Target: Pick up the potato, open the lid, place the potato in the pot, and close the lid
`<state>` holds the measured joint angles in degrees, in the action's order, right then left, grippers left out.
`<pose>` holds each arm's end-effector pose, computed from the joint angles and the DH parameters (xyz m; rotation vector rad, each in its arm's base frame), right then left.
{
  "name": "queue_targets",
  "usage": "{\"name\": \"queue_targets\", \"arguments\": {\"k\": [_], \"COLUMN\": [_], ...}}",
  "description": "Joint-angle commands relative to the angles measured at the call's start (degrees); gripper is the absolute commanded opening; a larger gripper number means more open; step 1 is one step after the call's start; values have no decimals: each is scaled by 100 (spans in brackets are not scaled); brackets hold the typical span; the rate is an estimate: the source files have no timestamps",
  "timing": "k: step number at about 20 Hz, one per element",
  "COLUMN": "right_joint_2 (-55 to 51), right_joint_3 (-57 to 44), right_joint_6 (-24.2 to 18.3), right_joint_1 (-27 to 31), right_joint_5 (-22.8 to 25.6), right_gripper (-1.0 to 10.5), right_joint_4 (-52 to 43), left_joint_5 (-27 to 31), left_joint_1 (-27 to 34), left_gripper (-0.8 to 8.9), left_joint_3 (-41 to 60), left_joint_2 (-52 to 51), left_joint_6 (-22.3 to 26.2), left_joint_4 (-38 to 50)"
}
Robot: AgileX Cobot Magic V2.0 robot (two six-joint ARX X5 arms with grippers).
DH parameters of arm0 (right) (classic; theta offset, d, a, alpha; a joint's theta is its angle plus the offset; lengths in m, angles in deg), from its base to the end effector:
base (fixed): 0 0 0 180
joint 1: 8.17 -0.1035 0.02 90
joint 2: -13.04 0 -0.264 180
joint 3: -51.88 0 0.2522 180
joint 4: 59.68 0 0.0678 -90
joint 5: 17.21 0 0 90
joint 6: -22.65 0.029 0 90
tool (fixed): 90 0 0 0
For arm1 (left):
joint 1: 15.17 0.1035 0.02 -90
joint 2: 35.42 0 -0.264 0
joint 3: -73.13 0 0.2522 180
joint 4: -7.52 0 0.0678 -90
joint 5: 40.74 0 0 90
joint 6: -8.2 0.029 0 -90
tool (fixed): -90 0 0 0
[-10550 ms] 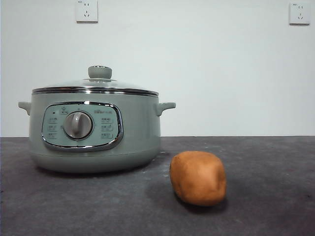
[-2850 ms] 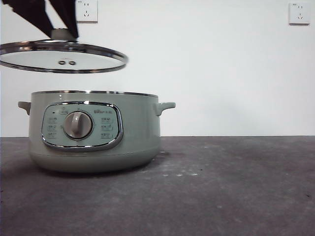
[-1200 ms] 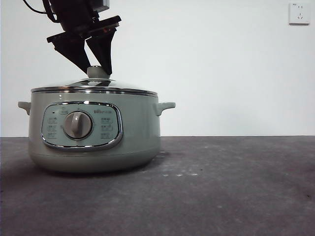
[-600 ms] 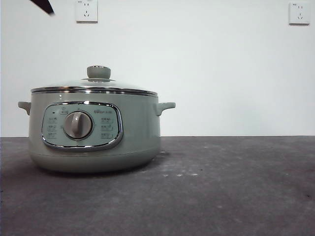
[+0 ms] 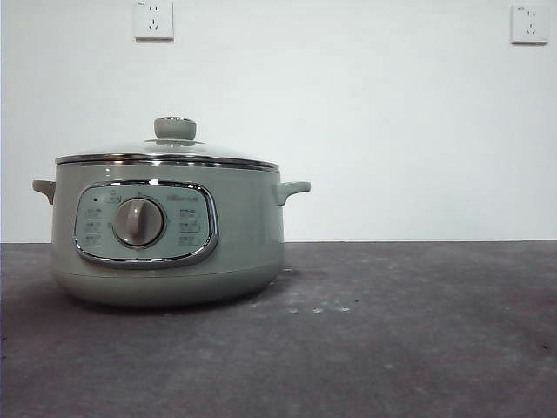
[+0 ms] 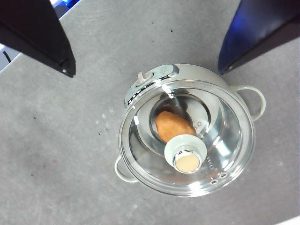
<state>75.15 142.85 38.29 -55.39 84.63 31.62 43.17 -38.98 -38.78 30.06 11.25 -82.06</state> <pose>0.1143 0.1148 0.3733 -0.3005 1.0186 0.4142 0.1404 -0.0653 0.4603 0.1668 0.7393 -0.5169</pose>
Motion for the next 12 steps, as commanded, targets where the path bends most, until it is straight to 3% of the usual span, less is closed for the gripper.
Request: {"name": "queue_targets", "arguments": {"k": [1, 12], "right_joint_2": [-20, -13], "right_joint_3": [-66, -66], "right_joint_6": [-46, 24], "right_joint_1": [-7, -7], "right_joint_5": [-33, -28], "right_gripper": [-8, 1], "right_joint_4": [68, 24], "left_joint_5": [7, -9], "left_joint_1": [-13, -13], "left_gripper": [-9, -3], "left_joint_3": [15, 15], "left_joint_2": [-11, 216], "left_joint_6": [42, -46], "left_joint_4": [24, 24]}}
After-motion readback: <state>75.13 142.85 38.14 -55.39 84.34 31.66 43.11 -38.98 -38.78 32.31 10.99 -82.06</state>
